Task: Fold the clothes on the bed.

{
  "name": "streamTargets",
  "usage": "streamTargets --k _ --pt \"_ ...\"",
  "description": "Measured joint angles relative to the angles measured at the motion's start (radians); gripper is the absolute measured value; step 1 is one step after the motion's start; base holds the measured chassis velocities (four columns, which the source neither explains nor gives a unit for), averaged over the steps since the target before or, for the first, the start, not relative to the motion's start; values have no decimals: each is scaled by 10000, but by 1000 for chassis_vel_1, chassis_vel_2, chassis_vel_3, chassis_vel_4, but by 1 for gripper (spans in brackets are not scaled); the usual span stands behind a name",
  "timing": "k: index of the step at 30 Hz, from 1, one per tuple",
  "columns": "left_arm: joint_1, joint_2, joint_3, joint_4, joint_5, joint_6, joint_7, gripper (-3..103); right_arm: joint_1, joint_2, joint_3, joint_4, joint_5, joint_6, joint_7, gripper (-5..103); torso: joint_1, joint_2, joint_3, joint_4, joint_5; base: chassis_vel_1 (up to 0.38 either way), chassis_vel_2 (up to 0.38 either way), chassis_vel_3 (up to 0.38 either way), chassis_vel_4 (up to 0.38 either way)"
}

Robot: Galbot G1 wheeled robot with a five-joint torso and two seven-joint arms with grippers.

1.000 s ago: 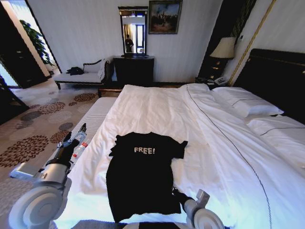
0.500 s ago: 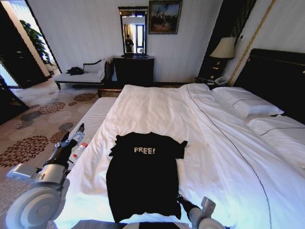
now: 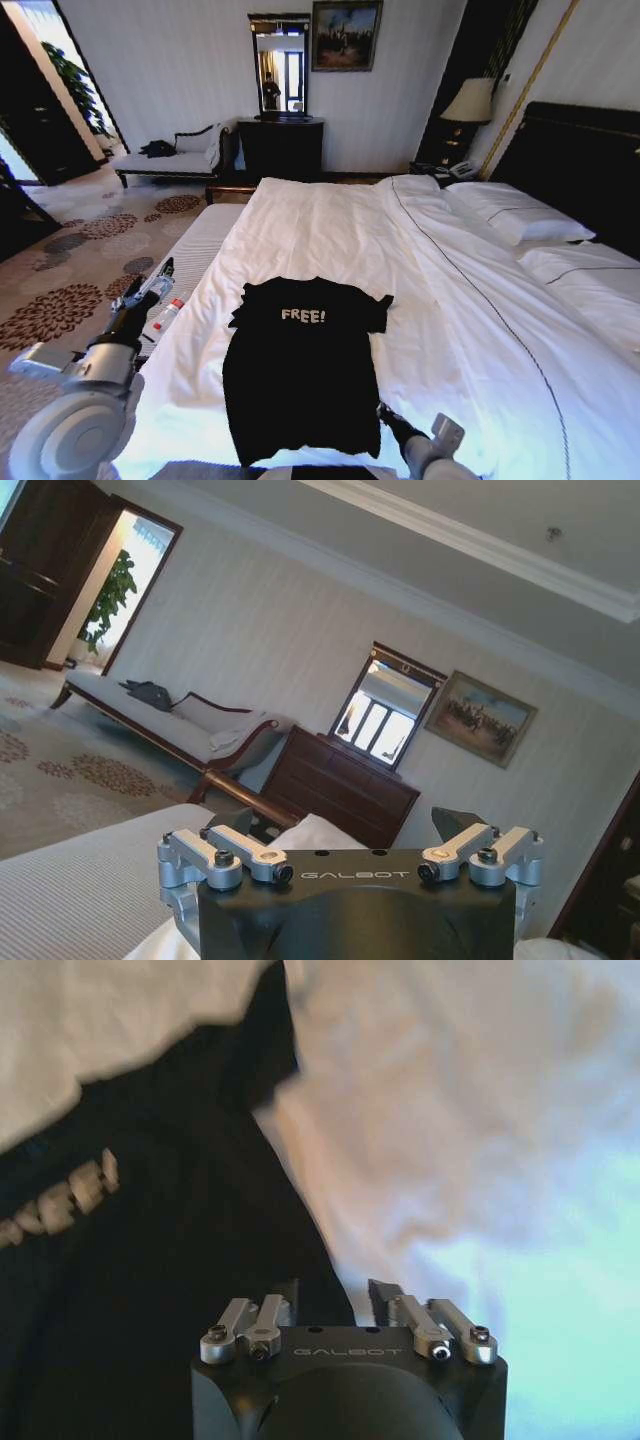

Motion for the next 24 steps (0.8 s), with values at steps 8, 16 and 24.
streamTargets --k 8,16,24 --pt "-401 424 585 1488 256 329 -117 100 1423 -454 1570 846 -85 -21 148 73 0 0 0 0 0 0 0 0 0" --pt "-597 290 1330 4413 823 383 151 100 3422 373 1500 -325 898 -27 233 97 3 -2 3 1 -2 0 0 0 0" --pt "-1292 -363 1862 5713 -1395 206 836 100 4236 716 1174 -1232 1455 25 164 100 2 -2 2 -3 1 0 0 0 0"
